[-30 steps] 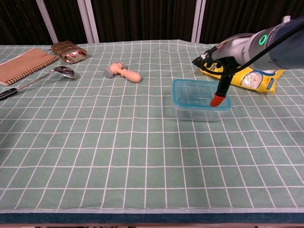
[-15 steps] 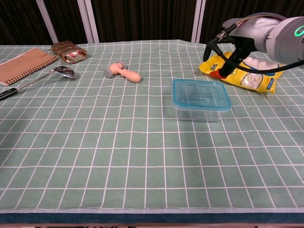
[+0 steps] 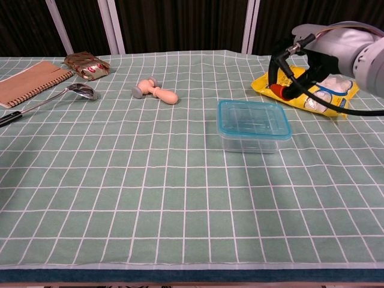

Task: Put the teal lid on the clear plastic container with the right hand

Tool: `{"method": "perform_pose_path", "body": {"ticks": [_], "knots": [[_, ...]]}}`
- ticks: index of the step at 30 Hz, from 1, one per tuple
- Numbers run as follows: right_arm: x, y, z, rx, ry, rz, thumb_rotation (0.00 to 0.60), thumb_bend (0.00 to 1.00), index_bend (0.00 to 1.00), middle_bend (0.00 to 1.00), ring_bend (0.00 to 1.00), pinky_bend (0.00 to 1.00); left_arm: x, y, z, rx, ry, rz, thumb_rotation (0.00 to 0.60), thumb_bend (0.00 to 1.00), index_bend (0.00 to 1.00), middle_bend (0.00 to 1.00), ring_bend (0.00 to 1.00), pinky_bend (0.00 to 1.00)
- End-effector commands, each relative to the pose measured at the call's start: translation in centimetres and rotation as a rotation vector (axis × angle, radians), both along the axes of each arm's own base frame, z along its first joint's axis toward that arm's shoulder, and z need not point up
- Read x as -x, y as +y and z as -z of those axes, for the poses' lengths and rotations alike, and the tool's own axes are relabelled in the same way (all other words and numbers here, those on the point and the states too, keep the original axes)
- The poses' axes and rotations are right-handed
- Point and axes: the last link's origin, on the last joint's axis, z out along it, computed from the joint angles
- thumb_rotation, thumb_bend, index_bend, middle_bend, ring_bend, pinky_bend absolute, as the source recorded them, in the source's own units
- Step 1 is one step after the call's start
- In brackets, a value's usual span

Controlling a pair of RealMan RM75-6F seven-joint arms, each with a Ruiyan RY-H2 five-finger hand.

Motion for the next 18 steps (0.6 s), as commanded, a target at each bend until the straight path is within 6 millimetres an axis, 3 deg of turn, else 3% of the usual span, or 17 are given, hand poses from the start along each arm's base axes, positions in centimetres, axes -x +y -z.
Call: {"method": "perform_pose_path", "body": {"ticks": [1, 9, 18], "knots": [[0.9, -0.1, 0.3, -0.017, 0.023, 0.019, 0.600, 0.52, 0.64, 0.09, 0.00, 0.00, 0.0, 0.0, 0.0, 0.001, 0.001, -0.001, 0.600, 0.32, 0.11, 0.00, 0.00, 0.00], [2.8, -1.3, 1.3, -0.048, 0.090, 0.063, 0.600, 0.52, 0.64, 0.03, 0.00, 0.00, 0.2, 0.1, 0.0, -0.001, 0.002, -0.009, 0.600, 0.32, 0.11, 0.00, 0.00, 0.00], [3.5, -1.7, 2.8, -0.087, 0.104, 0.079, 0.600, 0.52, 0.64, 0.00, 0.00, 0.00, 0.3, 0.1, 0.0, -0.002, 0.002, -0.022, 0.600, 0.32, 0.11, 0.00, 0.00, 0.00]]}}
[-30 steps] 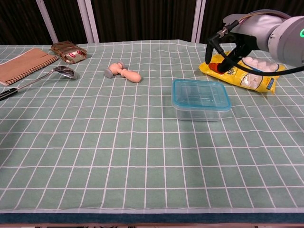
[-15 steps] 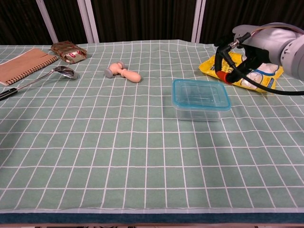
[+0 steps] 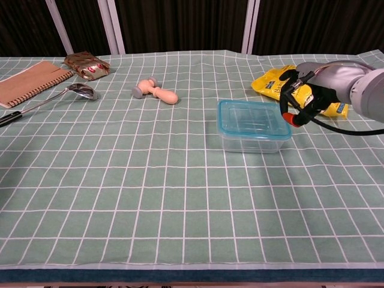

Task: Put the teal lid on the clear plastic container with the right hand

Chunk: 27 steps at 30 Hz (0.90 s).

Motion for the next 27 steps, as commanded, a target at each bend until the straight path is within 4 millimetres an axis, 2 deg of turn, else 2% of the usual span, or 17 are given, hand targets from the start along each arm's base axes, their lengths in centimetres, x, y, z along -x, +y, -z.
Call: {"method": "perform_pose_path", "body": {"ticks": [1, 15, 27], "knots": [[0.1, -0.1, 0.6, -0.010, -0.008, 0.002, 0.600, 0.52, 0.64, 0.00, 0.00, 0.00, 0.0, 0.0, 0.0, -0.002, -0.001, -0.002, 0.600, 0.32, 0.11, 0.00, 0.00, 0.00], [0.2, -0.4, 2.4, -0.033, -0.009, 0.000, 0.600, 0.52, 0.64, 0.00, 0.00, 0.00, 0.1, 0.0, -0.1, -0.005, 0.000, -0.005, 0.600, 0.32, 0.11, 0.00, 0.00, 0.00], [0.9, -0.7, 2.9, -0.040, -0.011, 0.012, 0.600, 0.52, 0.65, 0.00, 0.00, 0.00, 0.2, 0.1, -0.1, -0.005, 0.003, -0.013, 0.600, 0.32, 0.11, 0.00, 0.00, 0.00]]}}
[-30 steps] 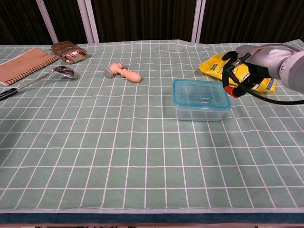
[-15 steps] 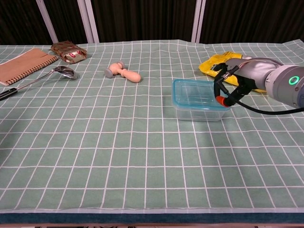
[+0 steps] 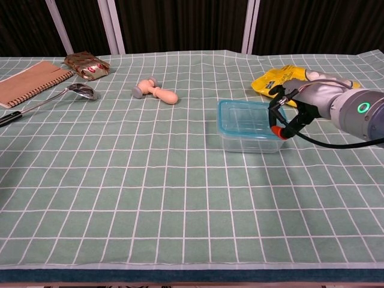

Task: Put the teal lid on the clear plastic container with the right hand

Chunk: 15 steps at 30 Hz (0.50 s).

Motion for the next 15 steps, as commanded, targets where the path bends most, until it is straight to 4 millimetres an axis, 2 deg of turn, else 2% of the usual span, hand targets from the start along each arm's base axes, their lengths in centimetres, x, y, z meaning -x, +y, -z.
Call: {"method": "perform_pose_path", "body": {"ticks": [1, 15], "knots": [[0.21, 0.04, 0.15, -0.006, -0.001, 0.005, 0.600, 0.52, 0.65, 0.00, 0.00, 0.00, 0.00, -0.01, 0.01, 0.001, 0.001, -0.001, 0.600, 0.32, 0.11, 0.00, 0.00, 0.00], [0.93, -0.07, 0.62, -0.009, -0.012, 0.022, 0.600, 0.52, 0.66, 0.00, 0.00, 0.00, 0.01, -0.01, 0.00, 0.000, 0.001, -0.001, 0.600, 0.32, 0.11, 0.00, 0.00, 0.00]]}}
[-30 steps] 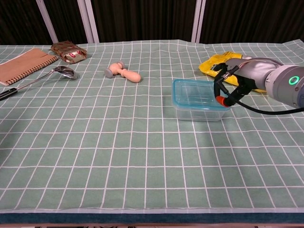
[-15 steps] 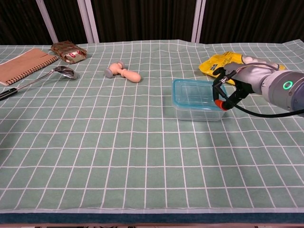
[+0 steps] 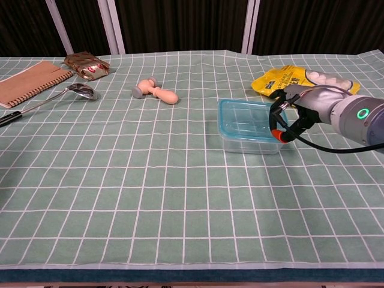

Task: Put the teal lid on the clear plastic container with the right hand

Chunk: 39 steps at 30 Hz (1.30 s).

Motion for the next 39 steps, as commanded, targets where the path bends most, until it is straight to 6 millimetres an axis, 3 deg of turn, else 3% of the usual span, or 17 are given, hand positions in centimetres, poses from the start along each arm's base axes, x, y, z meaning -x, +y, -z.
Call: {"method": "perform_pose_path", "body": {"ticks": [1, 13, 20, 33, 39], "knots": [[0.0, 0.0, 0.1, 0.000, -0.001, -0.001, 0.600, 0.52, 0.66, 0.00, 0.00, 0.00, 0.0, 0.0, 0.0, 0.000, 0.000, 0.001, 0.600, 0.32, 0.11, 0.00, 0.00, 0.00], [-1.3, -0.9, -1.3, 0.057, -0.050, -0.022, 0.600, 0.52, 0.66, 0.00, 0.00, 0.00, 0.0, 0.0, -0.1, -0.005, -0.005, -0.003, 0.600, 0.32, 0.11, 0.00, 0.00, 0.00], [-1.9, -3.0, -2.6, 0.113, -0.062, -0.031, 0.600, 0.52, 0.66, 0.00, 0.00, 0.00, 0.2, 0.1, -0.2, -0.011, -0.009, -0.015, 0.600, 0.32, 0.11, 0.00, 0.00, 0.00], [-1.2, -7.3, -1.5, 0.105, -0.039, 0.015, 0.600, 0.52, 0.66, 0.00, 0.00, 0.00, 0.5, 0.3, -0.1, 0.000, -0.017, -0.050, 0.600, 0.32, 0.11, 0.00, 0.00, 0.00], [-0.7, -7.8, -1.0, 0.101, -0.032, 0.024, 0.600, 0.52, 0.66, 0.00, 0.00, 0.00, 0.5, 0.3, -0.2, 0.000, -0.029, -0.055, 0.600, 0.32, 0.11, 0.00, 0.00, 0.00]]}}
